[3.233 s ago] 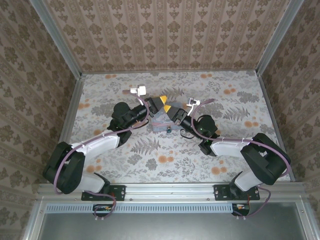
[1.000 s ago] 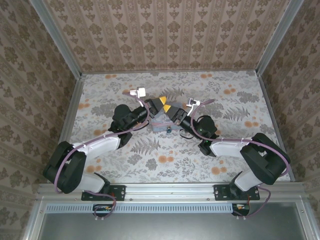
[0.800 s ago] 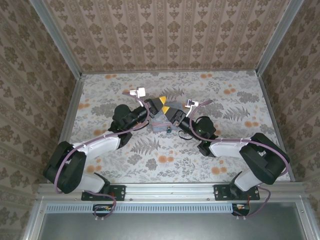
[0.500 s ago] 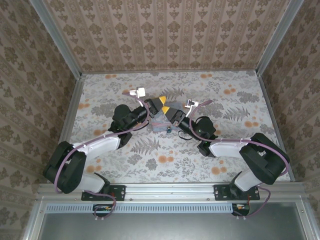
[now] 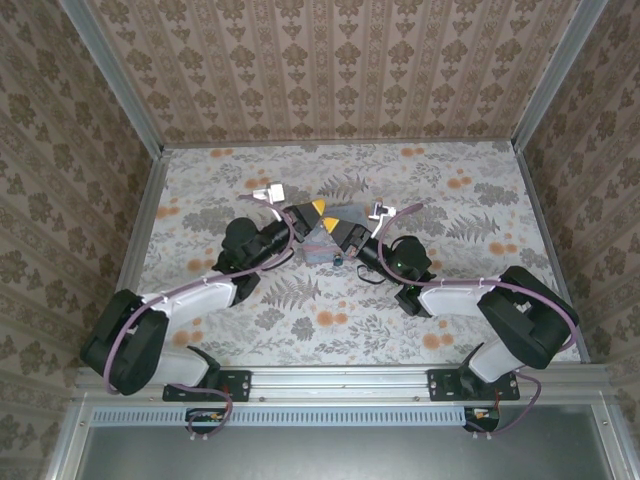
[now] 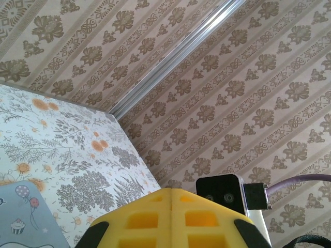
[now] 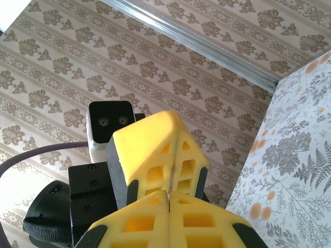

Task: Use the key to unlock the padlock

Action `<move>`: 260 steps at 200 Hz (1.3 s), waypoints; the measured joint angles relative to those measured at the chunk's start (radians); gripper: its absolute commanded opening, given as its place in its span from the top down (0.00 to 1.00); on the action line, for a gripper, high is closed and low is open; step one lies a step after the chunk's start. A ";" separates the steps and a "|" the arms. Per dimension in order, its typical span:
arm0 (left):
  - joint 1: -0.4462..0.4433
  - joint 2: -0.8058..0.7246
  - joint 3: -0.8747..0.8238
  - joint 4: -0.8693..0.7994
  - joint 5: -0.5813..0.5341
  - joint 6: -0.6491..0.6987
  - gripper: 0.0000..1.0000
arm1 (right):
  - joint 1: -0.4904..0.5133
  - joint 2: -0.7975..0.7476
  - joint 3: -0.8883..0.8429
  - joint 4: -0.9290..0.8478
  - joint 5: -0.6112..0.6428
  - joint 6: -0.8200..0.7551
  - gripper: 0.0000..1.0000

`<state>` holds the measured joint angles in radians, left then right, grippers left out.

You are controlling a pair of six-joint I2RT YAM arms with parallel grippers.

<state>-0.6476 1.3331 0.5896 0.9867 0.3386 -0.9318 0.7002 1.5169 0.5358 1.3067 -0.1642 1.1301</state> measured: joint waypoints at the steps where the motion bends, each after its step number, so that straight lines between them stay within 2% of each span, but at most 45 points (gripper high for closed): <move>1: 0.000 -0.001 -0.001 0.000 0.000 0.000 1.00 | 0.000 0.000 0.000 0.000 0.000 0.000 1.00; 41: 0.000 -0.012 -0.003 -0.014 -0.006 -0.004 1.00 | -0.004 0.002 0.000 0.006 0.000 0.002 1.00; 65: 0.000 -0.018 -0.003 -0.021 -0.005 -0.007 0.63 | -0.007 0.003 0.000 0.008 0.000 0.003 1.00; 76: 0.000 -0.027 -0.003 -0.021 -0.003 -0.010 0.50 | -0.015 0.008 0.000 0.003 0.001 0.003 1.00; 85: 0.000 -0.039 -0.003 -0.023 -0.002 -0.017 0.43 | -0.023 0.013 -0.002 -0.001 0.000 0.002 1.00; 103: 0.005 -0.071 -0.003 -0.053 0.002 -0.020 0.35 | -0.034 0.014 -0.010 -0.006 -0.004 -0.002 1.00; 123: 0.023 -0.108 -0.001 -0.114 0.010 -0.019 0.32 | -0.043 0.014 -0.021 -0.009 -0.026 -0.012 1.00; 172: 0.065 -0.127 0.003 -0.266 0.051 -0.029 0.33 | -0.043 0.008 -0.055 -0.024 -0.061 -0.032 1.00; 220: 0.058 -0.036 0.003 -0.268 0.095 -0.072 0.36 | -0.043 0.003 -0.060 -0.025 -0.061 -0.031 1.00; 260: 0.018 0.033 0.015 -0.249 0.105 -0.095 0.39 | -0.043 -0.009 -0.061 -0.026 -0.061 -0.030 1.00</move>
<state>-0.6296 1.3659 0.6044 0.7372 0.4431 -1.0264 0.6567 1.5078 0.4747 1.2812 -0.2256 1.1000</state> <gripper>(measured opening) 0.614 0.067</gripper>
